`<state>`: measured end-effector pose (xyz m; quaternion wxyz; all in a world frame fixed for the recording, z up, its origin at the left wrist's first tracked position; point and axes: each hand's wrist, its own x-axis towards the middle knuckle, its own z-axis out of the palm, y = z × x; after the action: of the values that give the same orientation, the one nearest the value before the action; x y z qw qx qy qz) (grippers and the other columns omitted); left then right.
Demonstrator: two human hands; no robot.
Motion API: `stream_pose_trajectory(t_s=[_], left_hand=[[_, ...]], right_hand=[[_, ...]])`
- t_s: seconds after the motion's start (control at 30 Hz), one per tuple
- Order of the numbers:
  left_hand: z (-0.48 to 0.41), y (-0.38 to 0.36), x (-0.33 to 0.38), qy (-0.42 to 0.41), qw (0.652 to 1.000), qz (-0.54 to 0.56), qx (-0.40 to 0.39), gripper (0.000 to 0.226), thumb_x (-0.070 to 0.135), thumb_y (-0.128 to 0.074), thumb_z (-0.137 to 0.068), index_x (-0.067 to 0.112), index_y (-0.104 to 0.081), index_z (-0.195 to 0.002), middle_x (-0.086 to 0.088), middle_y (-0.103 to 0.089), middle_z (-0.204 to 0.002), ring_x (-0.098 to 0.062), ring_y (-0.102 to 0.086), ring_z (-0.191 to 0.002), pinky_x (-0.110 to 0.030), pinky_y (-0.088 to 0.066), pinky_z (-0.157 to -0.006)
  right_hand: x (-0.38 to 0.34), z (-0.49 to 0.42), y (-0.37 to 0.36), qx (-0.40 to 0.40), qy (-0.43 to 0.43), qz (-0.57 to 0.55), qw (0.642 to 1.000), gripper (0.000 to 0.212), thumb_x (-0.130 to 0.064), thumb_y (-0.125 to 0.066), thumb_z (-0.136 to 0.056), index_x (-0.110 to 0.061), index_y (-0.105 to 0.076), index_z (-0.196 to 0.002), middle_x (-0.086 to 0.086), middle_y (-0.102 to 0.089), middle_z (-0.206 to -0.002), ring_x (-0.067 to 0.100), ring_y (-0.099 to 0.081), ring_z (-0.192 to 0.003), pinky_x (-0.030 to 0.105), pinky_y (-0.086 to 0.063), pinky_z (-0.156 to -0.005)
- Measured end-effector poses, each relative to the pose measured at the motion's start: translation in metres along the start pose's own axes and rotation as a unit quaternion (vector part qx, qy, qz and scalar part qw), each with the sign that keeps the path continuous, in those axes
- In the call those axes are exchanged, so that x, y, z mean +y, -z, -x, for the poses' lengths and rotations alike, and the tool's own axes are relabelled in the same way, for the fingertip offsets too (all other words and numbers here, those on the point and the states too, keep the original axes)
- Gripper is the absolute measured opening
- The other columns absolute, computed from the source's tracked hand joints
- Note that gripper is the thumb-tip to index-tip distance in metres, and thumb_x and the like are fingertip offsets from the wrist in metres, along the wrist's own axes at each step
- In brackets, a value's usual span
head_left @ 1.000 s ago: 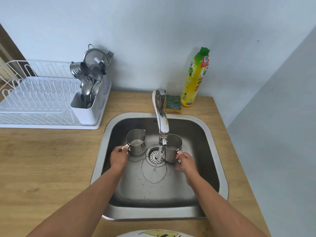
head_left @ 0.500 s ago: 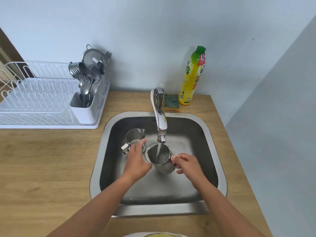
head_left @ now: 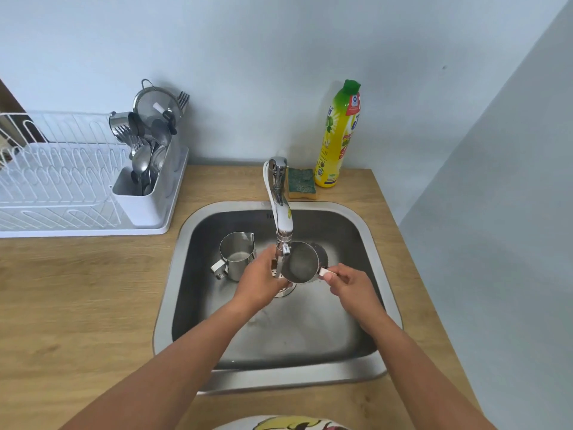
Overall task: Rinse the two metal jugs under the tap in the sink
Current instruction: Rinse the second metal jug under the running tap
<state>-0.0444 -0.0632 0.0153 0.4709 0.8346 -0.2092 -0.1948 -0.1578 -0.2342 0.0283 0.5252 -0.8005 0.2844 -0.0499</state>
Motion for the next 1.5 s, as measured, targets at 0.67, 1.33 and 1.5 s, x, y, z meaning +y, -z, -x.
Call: stream_pose_trajectory(t_s=[0.67,1.33,1.5], left_hand=[[0.026,0.057,0.009,-0.113,0.97,-0.203,0.073,0.078,0.036,-0.085,-0.071,0.034,-0.045,-0.138,0.012,-0.052,-0.143,-0.013,-0.052,-0.129,-0.039,-0.051,-0.1],[0.033,0.028,-0.016,0.161,0.972,0.156,-0.075,0.051,0.003,-0.084,-0.071,0.009,-0.06,-0.116,0.0,-0.077,-0.093,-0.008,-0.07,-0.079,-0.03,-0.051,-0.072],[0.023,0.011,-0.008,0.14,0.974,0.158,-0.085,0.057,-0.008,-0.084,-0.065,0.017,-0.055,-0.107,-0.007,-0.072,-0.109,-0.011,-0.071,-0.076,-0.029,-0.051,-0.069]], right_hand=[[0.001,-0.023,-0.053,-0.172,-0.084,-0.296,0.936,0.016,-0.01,-0.047,-0.102,-0.007,-0.062,-0.096,0.012,-0.065,-0.106,0.023,-0.063,-0.108,0.036,-0.057,-0.091],[-0.026,0.002,0.002,-0.101,-0.1,0.01,0.99,0.04,-0.046,-0.063,-0.09,-0.007,-0.058,-0.097,0.012,-0.063,-0.076,0.028,-0.072,-0.062,0.031,-0.052,-0.049],[-0.031,0.004,0.016,-0.054,-0.047,0.078,0.994,0.026,-0.041,-0.065,-0.088,-0.016,-0.059,-0.088,0.002,-0.062,-0.076,0.031,-0.072,-0.081,0.032,-0.054,-0.056]])
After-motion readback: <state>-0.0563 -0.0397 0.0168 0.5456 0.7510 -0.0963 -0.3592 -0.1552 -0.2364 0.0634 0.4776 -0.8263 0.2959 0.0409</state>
